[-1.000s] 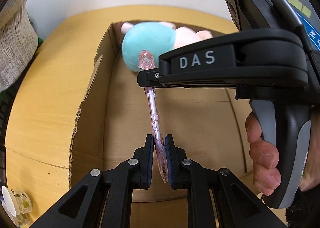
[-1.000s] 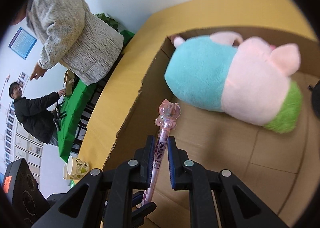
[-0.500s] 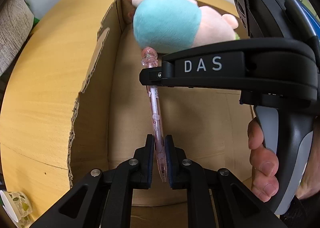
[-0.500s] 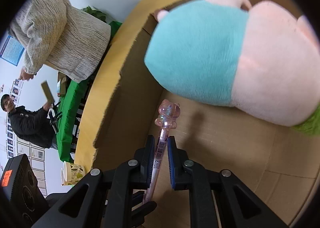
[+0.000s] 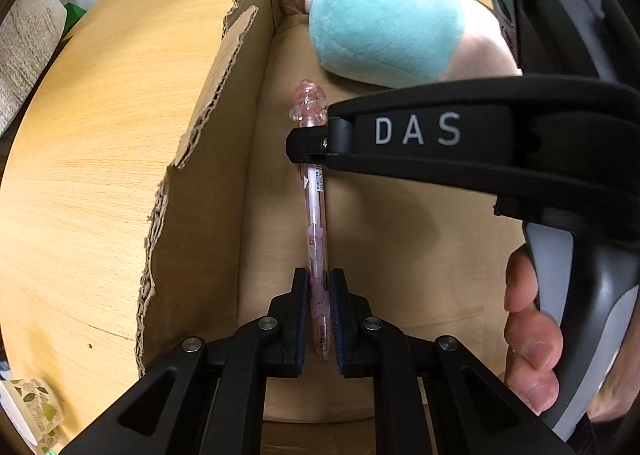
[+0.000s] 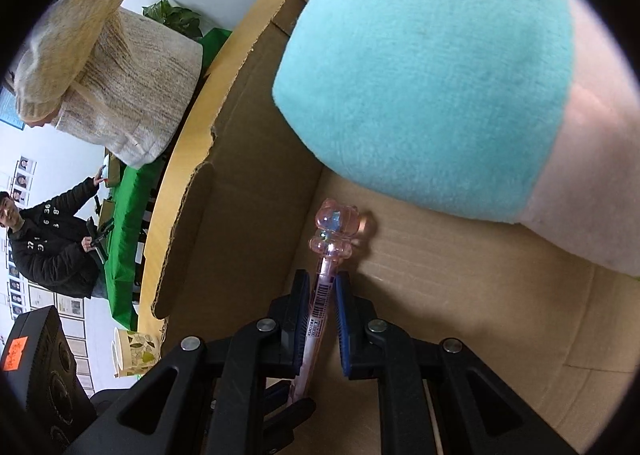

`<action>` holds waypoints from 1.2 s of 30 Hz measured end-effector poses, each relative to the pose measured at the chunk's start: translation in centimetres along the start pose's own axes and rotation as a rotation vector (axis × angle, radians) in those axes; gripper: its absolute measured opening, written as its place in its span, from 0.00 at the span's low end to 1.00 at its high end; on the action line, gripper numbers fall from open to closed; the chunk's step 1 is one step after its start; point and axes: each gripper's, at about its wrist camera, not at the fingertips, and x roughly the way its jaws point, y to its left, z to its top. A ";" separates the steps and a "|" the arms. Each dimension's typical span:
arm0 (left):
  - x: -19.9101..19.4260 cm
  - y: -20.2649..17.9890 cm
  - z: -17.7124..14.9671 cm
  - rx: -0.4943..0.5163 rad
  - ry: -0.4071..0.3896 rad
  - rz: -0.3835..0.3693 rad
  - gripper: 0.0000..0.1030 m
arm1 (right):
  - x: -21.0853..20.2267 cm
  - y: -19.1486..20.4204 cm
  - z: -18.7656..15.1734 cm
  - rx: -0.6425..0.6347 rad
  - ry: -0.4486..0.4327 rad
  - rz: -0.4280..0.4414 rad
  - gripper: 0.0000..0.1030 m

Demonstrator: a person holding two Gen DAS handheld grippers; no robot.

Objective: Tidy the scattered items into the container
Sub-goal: 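Open the left gripper to release the pen inside the box, then lower the left gripper to the white phone case rim and close on it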

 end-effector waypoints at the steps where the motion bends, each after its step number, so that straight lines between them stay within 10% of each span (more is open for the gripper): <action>1: -0.1 0.0 -0.2 -0.003 0.001 -0.006 0.10 | -0.1 -0.1 0.0 0.001 -0.003 0.000 0.12; 15: -4.2 -1.9 -6.2 0.035 -0.121 -0.013 0.41 | -6.8 -2.2 -1.7 -0.083 -0.128 -0.048 0.46; 19: -7.1 -2.9 -9.7 0.057 -0.248 0.036 0.66 | -10.5 -3.0 -4.0 -0.132 -0.188 -0.112 0.62; 36: -9.9 -4.7 -11.1 0.095 -0.401 0.011 0.76 | -19.2 -4.2 -15.2 -0.189 -0.401 -0.305 0.75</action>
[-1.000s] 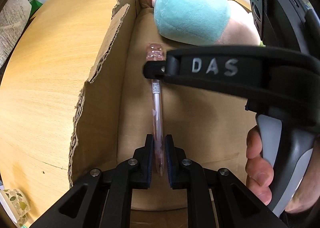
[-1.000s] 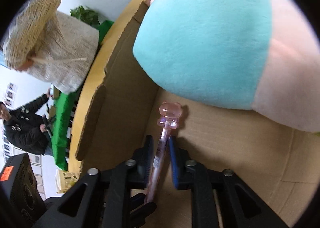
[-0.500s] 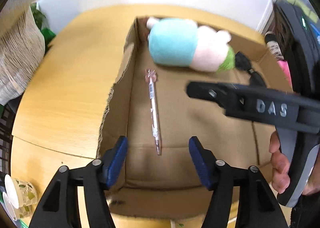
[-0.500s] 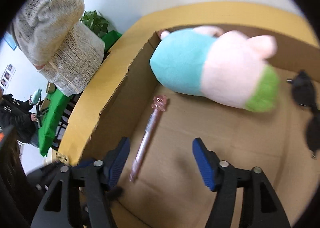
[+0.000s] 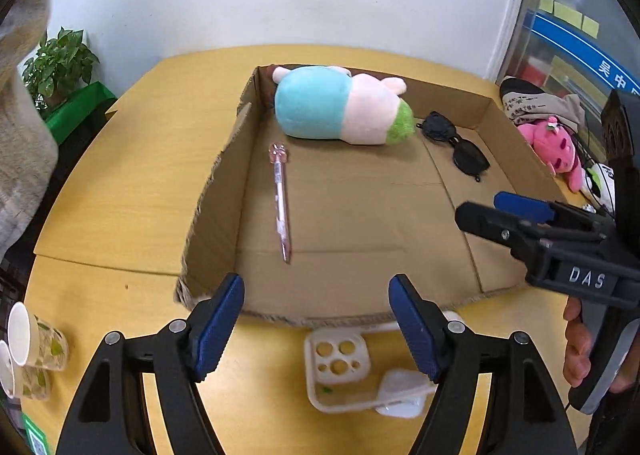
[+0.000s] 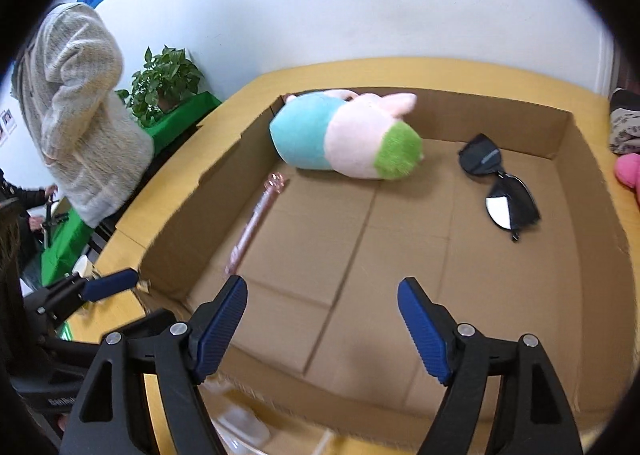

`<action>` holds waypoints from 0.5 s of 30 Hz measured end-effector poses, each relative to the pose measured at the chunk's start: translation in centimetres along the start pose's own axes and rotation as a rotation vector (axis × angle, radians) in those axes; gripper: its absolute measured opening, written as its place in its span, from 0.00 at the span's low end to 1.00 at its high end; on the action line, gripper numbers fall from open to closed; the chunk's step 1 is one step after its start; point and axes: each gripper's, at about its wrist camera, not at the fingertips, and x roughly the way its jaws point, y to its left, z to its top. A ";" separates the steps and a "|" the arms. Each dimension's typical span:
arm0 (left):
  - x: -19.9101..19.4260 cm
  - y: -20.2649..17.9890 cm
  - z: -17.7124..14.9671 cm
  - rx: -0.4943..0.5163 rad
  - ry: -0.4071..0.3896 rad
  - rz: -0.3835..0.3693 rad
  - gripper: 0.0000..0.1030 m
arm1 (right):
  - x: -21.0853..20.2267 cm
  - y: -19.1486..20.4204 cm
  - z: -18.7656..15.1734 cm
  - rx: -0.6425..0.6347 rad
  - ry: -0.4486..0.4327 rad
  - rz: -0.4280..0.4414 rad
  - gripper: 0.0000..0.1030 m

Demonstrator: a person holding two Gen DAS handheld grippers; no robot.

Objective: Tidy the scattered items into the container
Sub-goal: 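Lower the left gripper to the white phone case rim and close on it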

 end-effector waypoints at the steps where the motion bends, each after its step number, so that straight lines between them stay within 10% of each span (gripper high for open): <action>1: 0.0 -0.1 -0.2 -0.001 0.000 0.000 0.76 | 0.1 0.9 -0.5 0.002 0.001 -0.002 0.75; 15: -0.1 -1.0 -2.4 0.005 0.023 -0.005 0.76 | -1.4 1.6 -4.2 0.018 0.000 -0.019 0.75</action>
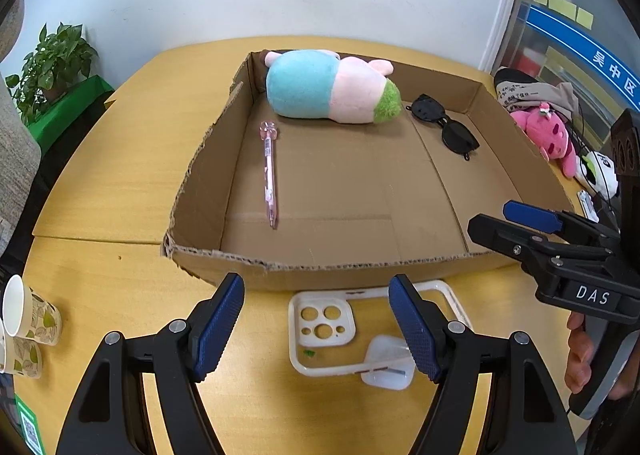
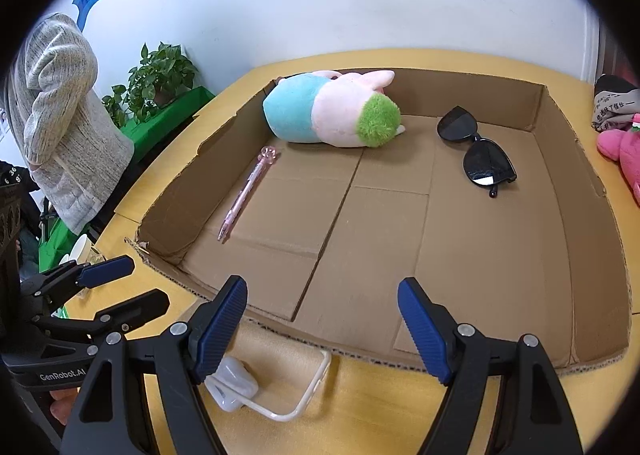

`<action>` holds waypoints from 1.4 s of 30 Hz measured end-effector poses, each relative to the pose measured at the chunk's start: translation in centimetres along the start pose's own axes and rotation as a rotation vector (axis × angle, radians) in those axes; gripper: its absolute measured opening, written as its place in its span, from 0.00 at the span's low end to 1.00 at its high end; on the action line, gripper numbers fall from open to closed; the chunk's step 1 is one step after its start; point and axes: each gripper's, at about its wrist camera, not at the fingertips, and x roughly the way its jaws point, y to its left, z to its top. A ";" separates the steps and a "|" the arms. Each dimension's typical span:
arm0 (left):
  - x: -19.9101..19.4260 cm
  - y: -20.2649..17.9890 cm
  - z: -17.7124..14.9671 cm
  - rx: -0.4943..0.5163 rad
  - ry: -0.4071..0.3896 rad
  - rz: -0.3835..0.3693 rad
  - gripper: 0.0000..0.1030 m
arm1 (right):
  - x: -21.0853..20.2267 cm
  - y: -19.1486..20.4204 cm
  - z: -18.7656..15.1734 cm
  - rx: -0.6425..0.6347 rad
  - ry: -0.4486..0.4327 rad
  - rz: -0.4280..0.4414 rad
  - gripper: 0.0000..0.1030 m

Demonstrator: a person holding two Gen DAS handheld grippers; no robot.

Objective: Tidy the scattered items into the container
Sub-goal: 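Lower the left gripper to the white phone case rim and close on it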

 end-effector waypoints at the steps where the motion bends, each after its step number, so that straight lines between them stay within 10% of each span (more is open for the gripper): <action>1: 0.1 0.0 -0.1 0.001 0.003 0.000 0.76 | 0.0 0.0 -0.1 0.003 0.001 0.002 0.75; 29: 1.8 -1.5 -2.6 0.042 0.044 -0.043 0.76 | -2.8 0.1 -3.0 -0.019 -0.048 0.054 0.76; 42: 3.4 -1.8 -4.5 0.058 0.082 -0.094 0.77 | 0.0 -0.9 -7.6 0.003 0.100 0.111 0.76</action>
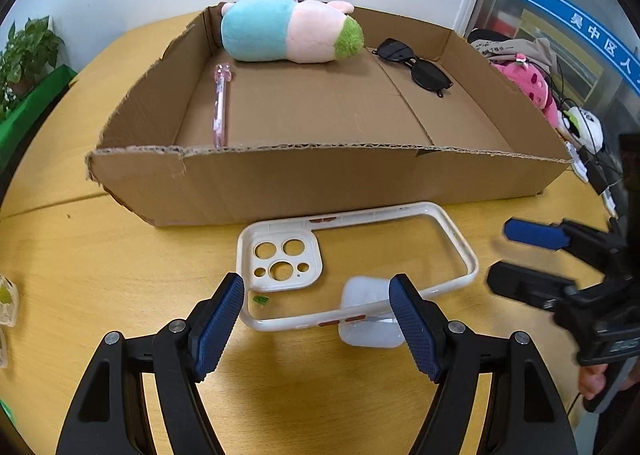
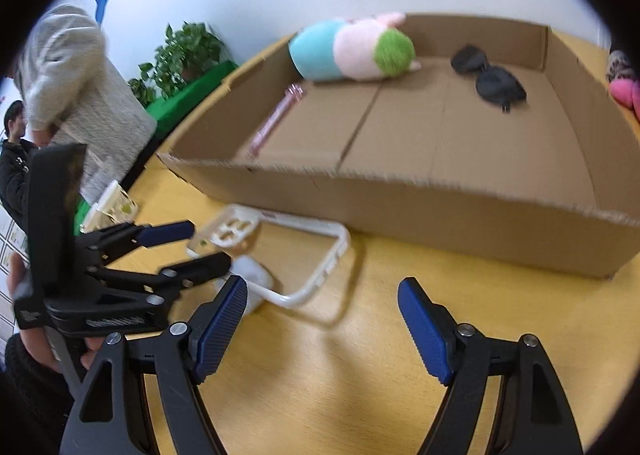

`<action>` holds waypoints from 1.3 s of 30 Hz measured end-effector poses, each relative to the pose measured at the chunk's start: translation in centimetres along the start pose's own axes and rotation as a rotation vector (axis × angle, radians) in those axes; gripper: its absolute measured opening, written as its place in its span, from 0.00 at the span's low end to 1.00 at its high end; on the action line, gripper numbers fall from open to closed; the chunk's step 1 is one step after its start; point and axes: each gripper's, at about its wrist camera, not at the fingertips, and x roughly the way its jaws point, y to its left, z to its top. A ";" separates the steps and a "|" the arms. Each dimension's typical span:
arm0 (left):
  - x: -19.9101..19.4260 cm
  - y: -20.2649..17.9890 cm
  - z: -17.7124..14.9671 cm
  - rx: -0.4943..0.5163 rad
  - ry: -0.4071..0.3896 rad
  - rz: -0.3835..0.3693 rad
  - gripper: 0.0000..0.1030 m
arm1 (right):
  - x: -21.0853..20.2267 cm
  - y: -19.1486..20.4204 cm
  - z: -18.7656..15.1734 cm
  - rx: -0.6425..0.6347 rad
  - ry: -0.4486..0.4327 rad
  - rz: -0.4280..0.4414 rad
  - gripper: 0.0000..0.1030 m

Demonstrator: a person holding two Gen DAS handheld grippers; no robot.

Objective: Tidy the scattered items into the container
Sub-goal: 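Lower the left gripper to the white phone case rim and close on it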

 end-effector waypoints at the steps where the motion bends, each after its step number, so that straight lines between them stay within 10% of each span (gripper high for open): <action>1: 0.0 0.1 0.0 -0.001 0.000 -0.005 0.77 | 0.3 -0.1 -0.1 -0.002 0.009 -0.004 0.76; 30: 0.6 5.8 0.3 -0.138 0.027 -0.163 0.77 | 3.4 0.1 1.2 0.055 0.075 0.135 0.76; 36: 2.2 6.4 0.5 -0.192 0.107 -0.236 0.37 | 4.3 0.5 0.9 0.081 0.085 0.180 0.56; 39: 2.2 6.1 0.6 -0.192 0.122 -0.237 0.35 | 4.0 0.4 0.7 0.079 0.078 0.165 0.53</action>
